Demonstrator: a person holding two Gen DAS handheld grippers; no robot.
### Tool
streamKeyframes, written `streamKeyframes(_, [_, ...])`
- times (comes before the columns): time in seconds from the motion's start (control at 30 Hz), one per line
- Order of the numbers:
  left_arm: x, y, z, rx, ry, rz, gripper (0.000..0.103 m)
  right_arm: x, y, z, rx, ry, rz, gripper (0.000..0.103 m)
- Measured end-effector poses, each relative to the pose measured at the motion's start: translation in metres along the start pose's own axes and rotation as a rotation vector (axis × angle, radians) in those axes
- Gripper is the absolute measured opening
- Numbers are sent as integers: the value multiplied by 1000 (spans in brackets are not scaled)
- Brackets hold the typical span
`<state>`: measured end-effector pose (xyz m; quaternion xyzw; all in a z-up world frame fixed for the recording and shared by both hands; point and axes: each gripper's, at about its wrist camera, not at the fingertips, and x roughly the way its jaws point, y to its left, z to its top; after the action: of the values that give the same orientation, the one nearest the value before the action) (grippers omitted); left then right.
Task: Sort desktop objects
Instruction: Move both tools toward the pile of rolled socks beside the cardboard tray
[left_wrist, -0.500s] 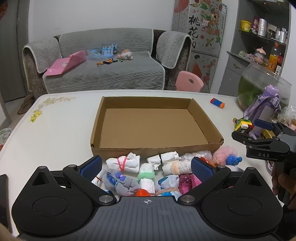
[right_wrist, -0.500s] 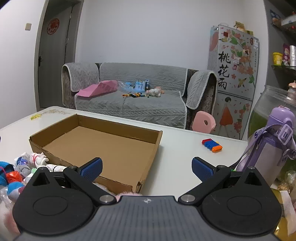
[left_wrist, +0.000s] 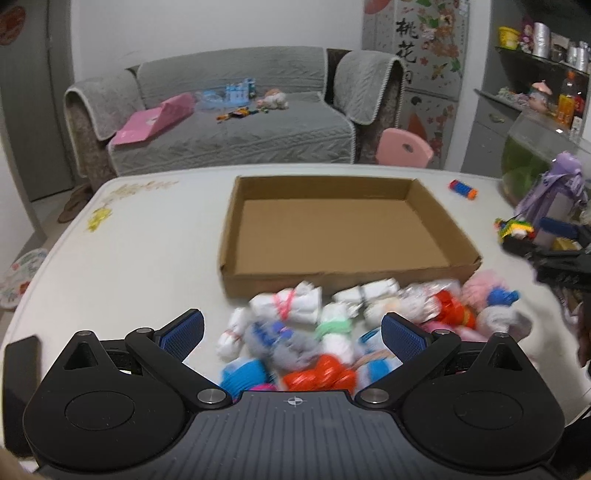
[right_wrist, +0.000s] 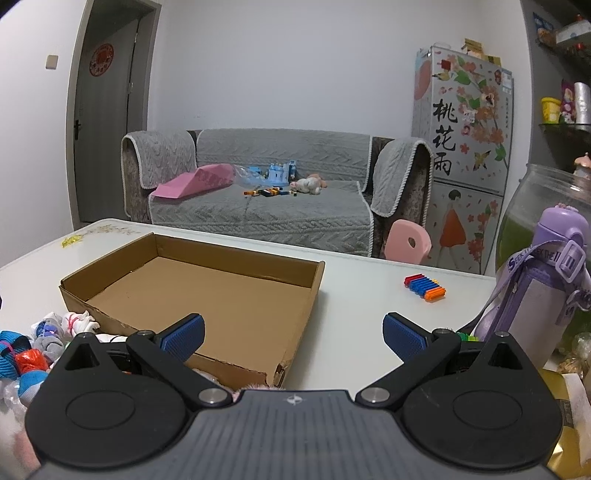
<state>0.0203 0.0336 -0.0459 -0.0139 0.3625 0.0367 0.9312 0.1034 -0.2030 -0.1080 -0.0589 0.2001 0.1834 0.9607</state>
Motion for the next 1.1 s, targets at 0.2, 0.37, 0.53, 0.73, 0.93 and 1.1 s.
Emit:
streamKeyframes(0.2, [5,16,-17,-13,45,14,103,-2,-7,-2,27,-7,9,103])
streamKeyframes(0.37, [3,10,-21,-9,51,-5,103,-3,-10,-3,38,-14,18,103])
streamKeyframes(0.53, [7,4,-36,24,77,-14,103,-3,-8,-5,19,-11,8,103])
streamKeyframes(0.73, [10,6,-62,-4,119,-60,103,-7,-15,-11,-11,-1,-17,103])
streamKeyframes(0.93, [22,4,-72,2,157,-109,103,-16,-20,-19,-21,5,10,103])
streamKeyframes(1.1, [44,6,-62,-17,183,-112,103,-7,-22,-17,-2,31,4,103])
